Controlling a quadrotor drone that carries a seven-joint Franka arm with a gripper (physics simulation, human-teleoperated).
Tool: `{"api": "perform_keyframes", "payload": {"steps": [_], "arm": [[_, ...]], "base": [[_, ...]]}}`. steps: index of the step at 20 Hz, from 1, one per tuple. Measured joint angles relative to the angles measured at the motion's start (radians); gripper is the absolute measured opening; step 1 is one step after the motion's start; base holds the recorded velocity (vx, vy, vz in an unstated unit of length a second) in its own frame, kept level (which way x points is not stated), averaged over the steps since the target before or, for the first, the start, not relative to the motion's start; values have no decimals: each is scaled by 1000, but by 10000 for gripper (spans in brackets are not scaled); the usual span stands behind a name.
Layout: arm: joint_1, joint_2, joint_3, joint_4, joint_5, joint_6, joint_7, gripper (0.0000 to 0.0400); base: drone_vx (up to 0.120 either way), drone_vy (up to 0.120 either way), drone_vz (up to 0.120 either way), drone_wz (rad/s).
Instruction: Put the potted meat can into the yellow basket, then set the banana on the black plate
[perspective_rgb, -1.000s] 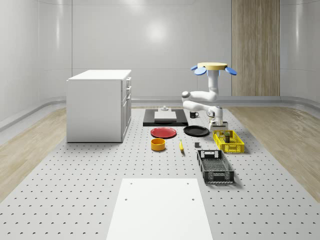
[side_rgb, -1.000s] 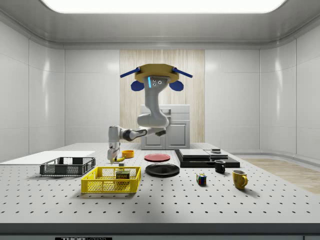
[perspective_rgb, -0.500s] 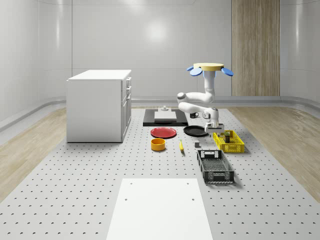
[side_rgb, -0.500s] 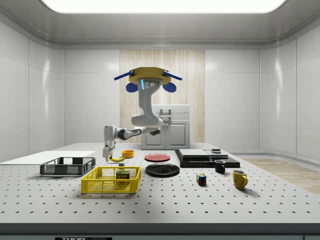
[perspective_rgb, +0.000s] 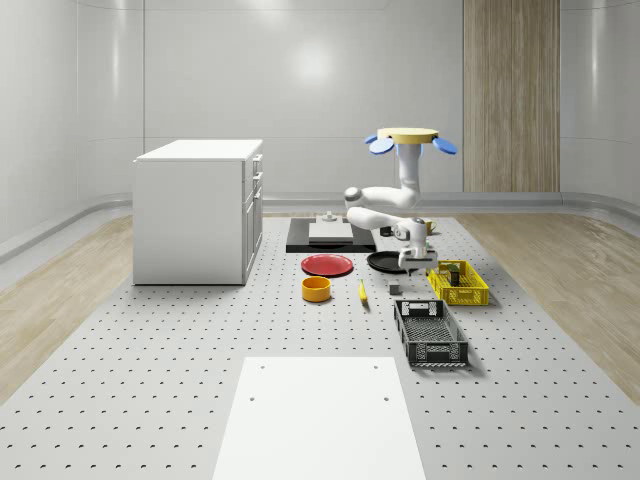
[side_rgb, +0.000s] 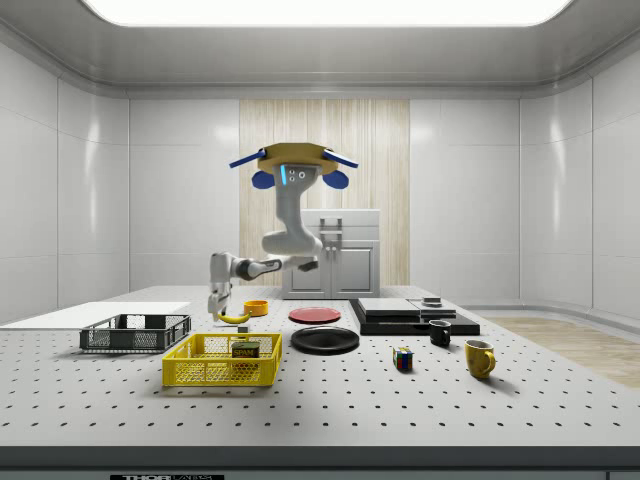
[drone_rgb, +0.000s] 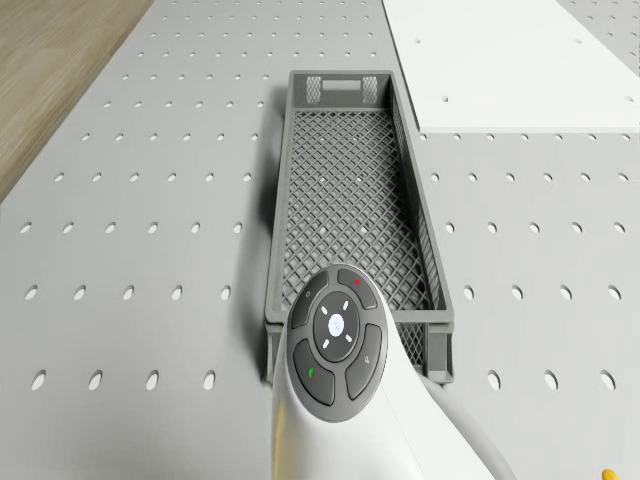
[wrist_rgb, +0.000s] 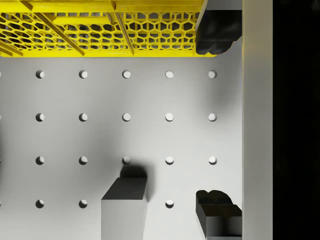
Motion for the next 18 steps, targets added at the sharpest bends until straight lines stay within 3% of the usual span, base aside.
{"api": "perform_keyframes", "payload": {"steps": [6, 15, 18], "arm": [[1, 2, 0, 0, -1, -2, -1, 400], [2, 4, -1, 0, -2, -4, -2, 400], [2, 5, -1, 0, -2, -5, -2, 400]], "base": [[0, -120, -93, 0], [0, -120, -4, 0], [0, -120, -93, 0]]}}
